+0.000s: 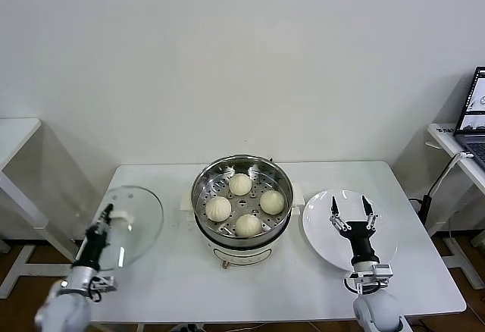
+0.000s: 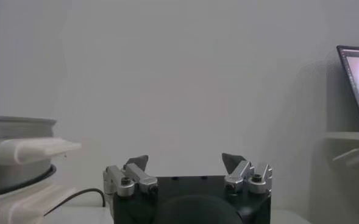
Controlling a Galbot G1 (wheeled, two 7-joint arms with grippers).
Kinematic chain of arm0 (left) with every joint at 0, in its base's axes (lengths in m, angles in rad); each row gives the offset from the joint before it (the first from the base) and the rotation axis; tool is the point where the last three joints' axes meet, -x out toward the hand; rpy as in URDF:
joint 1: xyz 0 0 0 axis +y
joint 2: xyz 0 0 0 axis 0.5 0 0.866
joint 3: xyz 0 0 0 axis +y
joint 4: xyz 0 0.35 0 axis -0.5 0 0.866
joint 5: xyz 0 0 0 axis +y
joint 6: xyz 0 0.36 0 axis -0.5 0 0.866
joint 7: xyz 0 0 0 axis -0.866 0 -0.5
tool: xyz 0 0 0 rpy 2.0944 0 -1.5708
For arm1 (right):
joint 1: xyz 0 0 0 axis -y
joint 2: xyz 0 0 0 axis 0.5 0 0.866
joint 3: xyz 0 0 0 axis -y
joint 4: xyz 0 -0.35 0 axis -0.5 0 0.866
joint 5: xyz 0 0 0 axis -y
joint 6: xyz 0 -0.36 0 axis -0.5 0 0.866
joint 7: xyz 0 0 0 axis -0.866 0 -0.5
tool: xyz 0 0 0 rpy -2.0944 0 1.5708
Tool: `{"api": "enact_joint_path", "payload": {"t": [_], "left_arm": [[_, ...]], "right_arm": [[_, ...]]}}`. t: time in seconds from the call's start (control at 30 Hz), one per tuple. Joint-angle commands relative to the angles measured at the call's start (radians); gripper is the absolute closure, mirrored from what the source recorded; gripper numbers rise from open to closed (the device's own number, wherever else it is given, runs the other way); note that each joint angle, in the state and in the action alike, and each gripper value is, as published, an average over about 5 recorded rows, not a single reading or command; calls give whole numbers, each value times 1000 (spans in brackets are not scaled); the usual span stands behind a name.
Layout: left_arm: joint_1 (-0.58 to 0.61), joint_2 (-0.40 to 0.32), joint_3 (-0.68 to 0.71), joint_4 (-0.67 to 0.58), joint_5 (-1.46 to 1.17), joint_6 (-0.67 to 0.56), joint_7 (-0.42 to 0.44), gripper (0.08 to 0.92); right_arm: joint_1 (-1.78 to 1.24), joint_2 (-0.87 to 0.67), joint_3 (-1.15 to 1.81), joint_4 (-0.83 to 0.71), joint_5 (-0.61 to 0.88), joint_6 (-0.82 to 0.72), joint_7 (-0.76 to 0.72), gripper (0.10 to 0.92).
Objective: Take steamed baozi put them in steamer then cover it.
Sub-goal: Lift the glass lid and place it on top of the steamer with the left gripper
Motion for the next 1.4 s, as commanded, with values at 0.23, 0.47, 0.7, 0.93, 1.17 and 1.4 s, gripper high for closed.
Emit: {"api": "enact_joint_path", "payload": {"t": [0.23, 0.47, 0.7, 0.93, 1.17, 1.4], "left_arm": [[-17, 51, 163, -721, -114, 308, 218, 811], [-145, -29, 507, -712, -41, 456, 329, 811], [-232, -107, 717, -606, 62, 554, 424, 811], [-298, -143, 806, -506, 174, 606, 543, 811], [-343, -160, 832, -425, 189, 638, 568, 811], [-361, -190, 821, -363, 215, 668, 567, 811]], "right_arm": [[1, 3, 2, -10, -8, -5, 13, 203], [-1, -2, 12, -6, -10, -29, 22, 203], [8, 10, 22, -23, -16, -34, 23, 203], [16, 25, 18, -44, -30, -32, 22, 203], [21, 35, 14, -52, -42, -33, 23, 203], [23, 35, 16, -55, -49, -33, 23, 203]]}}
